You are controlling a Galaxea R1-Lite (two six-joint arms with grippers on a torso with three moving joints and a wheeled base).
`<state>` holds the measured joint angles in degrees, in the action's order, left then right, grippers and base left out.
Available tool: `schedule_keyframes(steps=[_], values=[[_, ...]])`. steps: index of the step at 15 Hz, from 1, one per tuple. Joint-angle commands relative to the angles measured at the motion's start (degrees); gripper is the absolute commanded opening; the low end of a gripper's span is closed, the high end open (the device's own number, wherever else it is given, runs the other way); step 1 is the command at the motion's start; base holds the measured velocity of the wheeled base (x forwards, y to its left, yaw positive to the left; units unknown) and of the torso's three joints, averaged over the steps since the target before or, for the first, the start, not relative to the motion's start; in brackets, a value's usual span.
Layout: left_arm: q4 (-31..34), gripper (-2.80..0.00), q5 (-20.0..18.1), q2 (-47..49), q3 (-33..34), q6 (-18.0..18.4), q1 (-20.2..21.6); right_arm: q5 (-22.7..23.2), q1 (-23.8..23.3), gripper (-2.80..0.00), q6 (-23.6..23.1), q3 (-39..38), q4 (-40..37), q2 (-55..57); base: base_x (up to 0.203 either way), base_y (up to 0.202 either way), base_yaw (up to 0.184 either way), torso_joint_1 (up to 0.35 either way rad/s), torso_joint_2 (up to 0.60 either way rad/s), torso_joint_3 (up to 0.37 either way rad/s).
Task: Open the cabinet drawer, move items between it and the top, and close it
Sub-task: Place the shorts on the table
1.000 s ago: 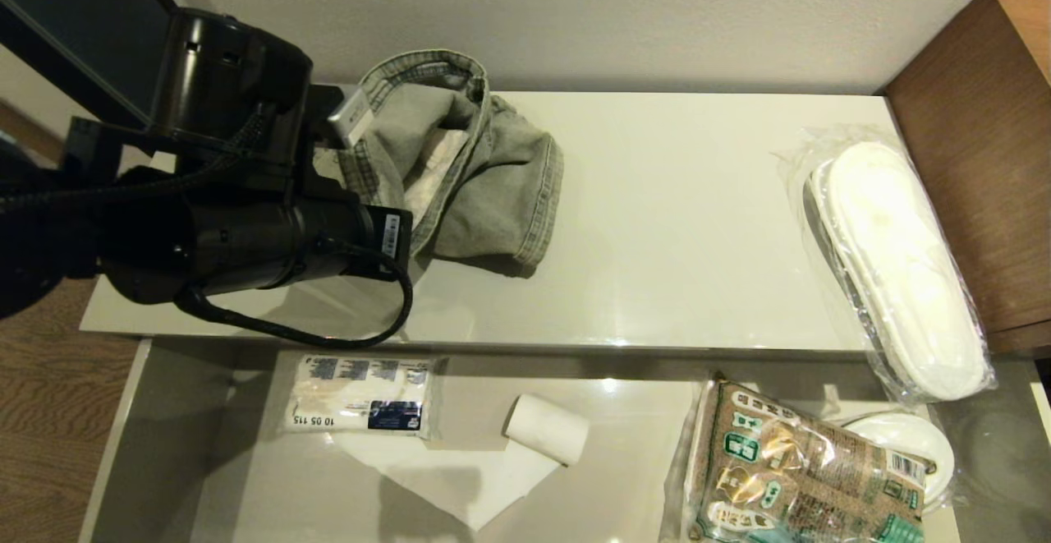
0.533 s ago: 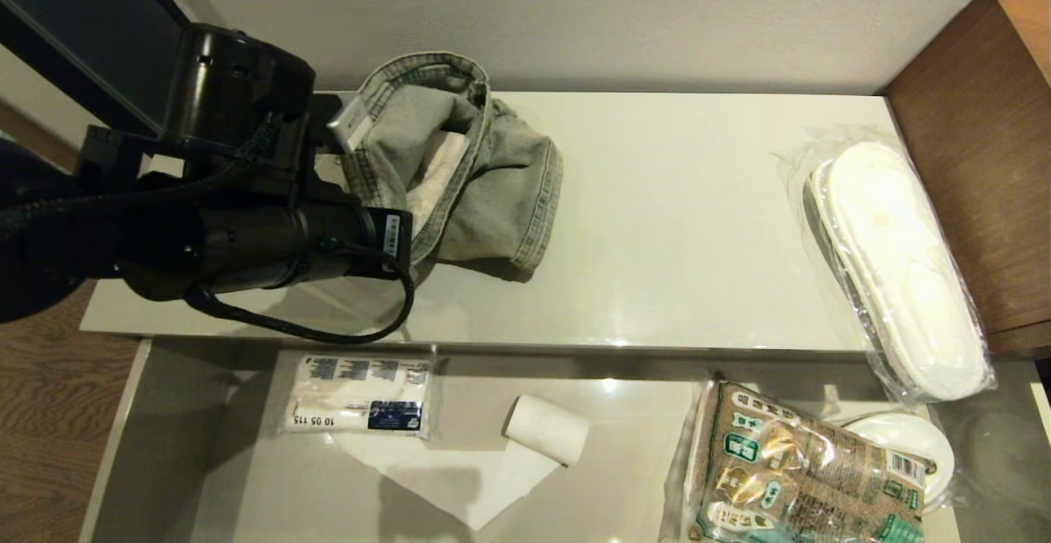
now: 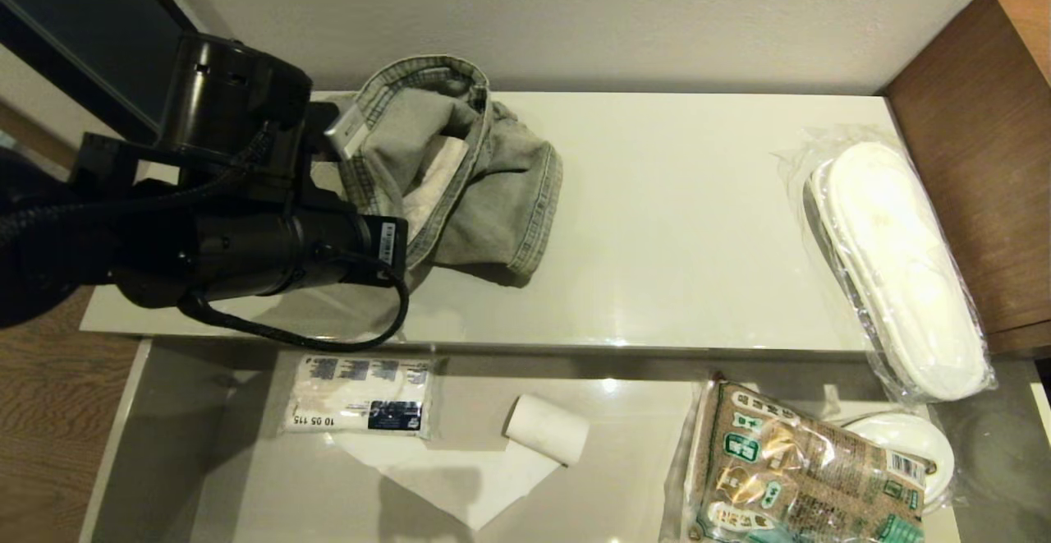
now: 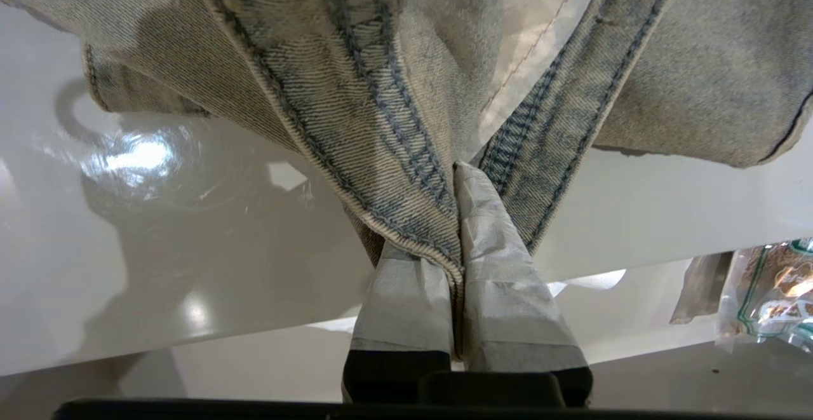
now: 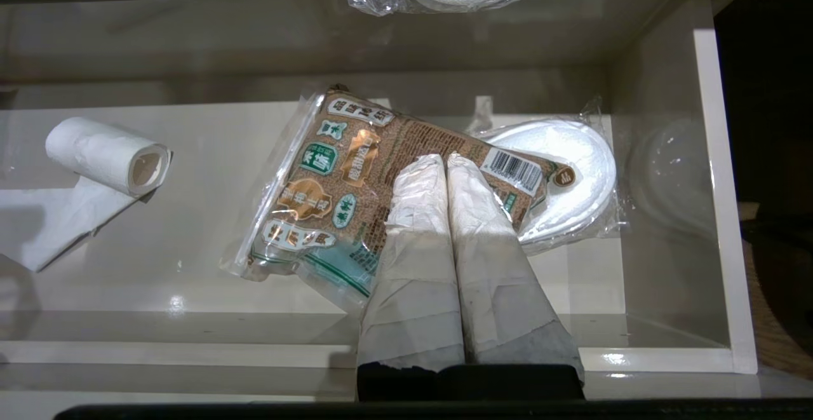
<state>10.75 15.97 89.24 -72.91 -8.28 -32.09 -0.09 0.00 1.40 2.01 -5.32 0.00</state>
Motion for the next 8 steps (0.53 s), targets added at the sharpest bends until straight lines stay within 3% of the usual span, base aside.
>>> schedule_keyframes(steps=[1,5,8], values=[[0.3,-2.8,0.1,-0.9,0.4,0.1,0.0,0.0,0.0,-2.8,0.0,0.0,0.0,-0.1,0.0,0.0,0.0,0.0,0.0,0.0],[0.2,-2.8,-0.3,-6.0,6.0,0.5,-1.5,0.0,0.0,-2.8,0.0,0.0,0.0,-0.1,0.0,0.0,0.0,0.0,0.0,0.0],[2.4,-2.8,-2.6,-6.0,3.7,-0.7,-3.3,0.0,0.0,-2.8,0.0,0.0,0.0,-0.1,0.0,0.0,0.0,0.0,0.0,0.0]])
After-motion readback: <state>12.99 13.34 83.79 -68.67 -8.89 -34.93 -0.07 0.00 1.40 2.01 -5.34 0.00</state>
